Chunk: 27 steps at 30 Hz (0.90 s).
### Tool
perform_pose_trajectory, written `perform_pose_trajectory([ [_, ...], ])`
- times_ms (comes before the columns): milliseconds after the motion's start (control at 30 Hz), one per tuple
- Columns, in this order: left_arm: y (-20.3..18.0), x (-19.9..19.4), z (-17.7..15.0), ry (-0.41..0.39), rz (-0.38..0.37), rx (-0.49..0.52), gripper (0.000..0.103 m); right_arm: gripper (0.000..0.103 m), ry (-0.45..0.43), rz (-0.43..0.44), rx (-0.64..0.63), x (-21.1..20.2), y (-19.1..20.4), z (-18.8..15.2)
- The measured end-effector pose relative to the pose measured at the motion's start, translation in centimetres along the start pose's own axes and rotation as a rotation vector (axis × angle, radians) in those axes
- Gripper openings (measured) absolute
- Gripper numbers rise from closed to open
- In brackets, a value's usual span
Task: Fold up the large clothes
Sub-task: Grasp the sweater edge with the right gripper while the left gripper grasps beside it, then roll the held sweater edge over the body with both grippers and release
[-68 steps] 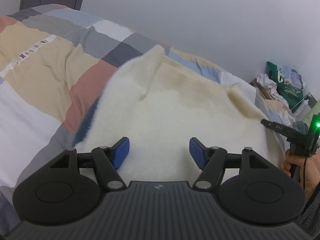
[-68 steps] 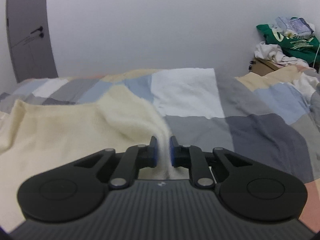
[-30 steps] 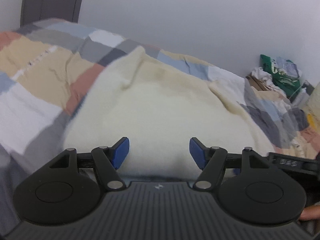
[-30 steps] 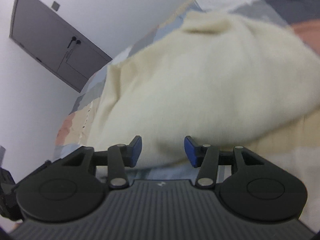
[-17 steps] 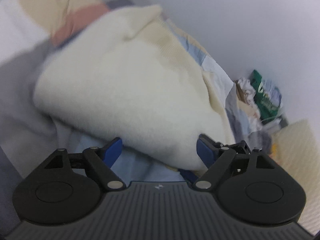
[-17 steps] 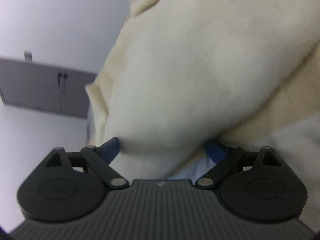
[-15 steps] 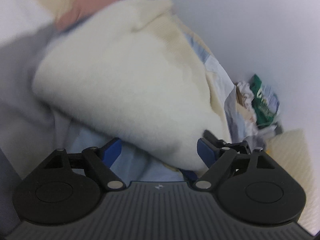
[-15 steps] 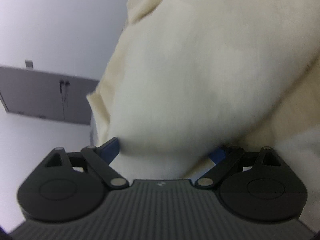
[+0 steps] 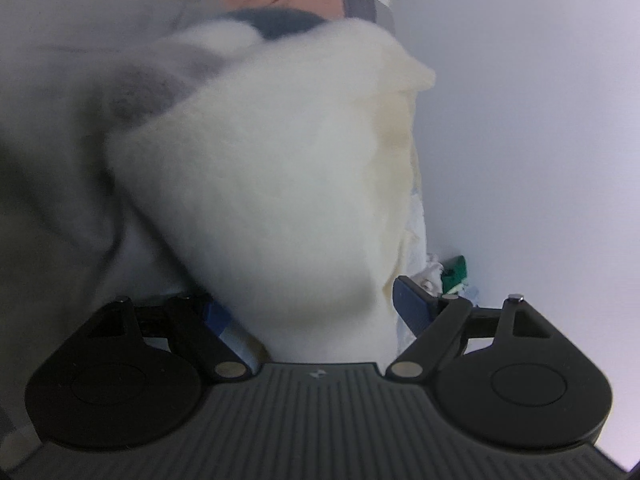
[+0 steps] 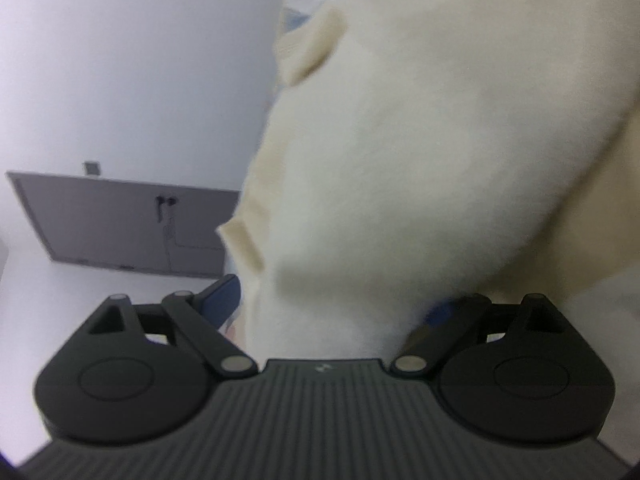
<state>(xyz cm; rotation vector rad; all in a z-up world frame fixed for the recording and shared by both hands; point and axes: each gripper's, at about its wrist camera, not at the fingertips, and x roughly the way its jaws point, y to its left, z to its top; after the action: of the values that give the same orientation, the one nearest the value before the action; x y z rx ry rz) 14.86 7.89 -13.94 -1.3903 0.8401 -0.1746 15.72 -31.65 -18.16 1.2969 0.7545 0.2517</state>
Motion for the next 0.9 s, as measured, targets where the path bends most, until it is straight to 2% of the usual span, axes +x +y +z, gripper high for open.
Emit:
perform_pose_trajectory([
  [100,-0.1,0.6,0.1,0.002,0.000,0.013,0.085,0.092,-0.037,-0.056,0.032,-0.5,-1.2,0.2],
  [200,0.1,0.5,0.2,-0.010,0.010,0.020,0.084,0.092,-0.081,-0.055,0.077,-1.1,-1.8,1.0],
  [267,0.0,0.5,0.4,-0.025,0.032,0.033,0.077,0.092,-0.094,-0.055,0.085,-1.1,-1.8,1.3],
  [333,-0.2,0.3,0.5,-0.034,0.069,0.055,0.066,0.092,-0.112,-0.062,0.078,-1.1,-2.0,1.4],
  [467,-1.5,0.1,0.2,-0.058,0.102,0.141,0.053,0.078,-0.125,-0.095,0.048,-1.1,-1.9,1.5],
  [600,-2.9,-0.8,-0.7,-0.082,0.087,0.214,0.043,0.048,-0.122,-0.142,-0.046,-2.3,-1.1,1.3],
  [667,-3.1,-1.5,-1.0,-0.080,0.055,0.208,0.040,0.043,-0.123,-0.147,-0.099,-2.7,-0.2,1.0],
  [767,-3.4,-3.2,-1.6,-0.078,0.006,0.200,0.038,0.040,-0.143,-0.137,-0.172,-4.1,0.9,0.4],
  [900,-4.5,-4.2,-3.3,-0.085,0.000,0.240,0.038,0.038,-0.164,-0.122,-0.257,-5.9,2.8,-0.8],
])
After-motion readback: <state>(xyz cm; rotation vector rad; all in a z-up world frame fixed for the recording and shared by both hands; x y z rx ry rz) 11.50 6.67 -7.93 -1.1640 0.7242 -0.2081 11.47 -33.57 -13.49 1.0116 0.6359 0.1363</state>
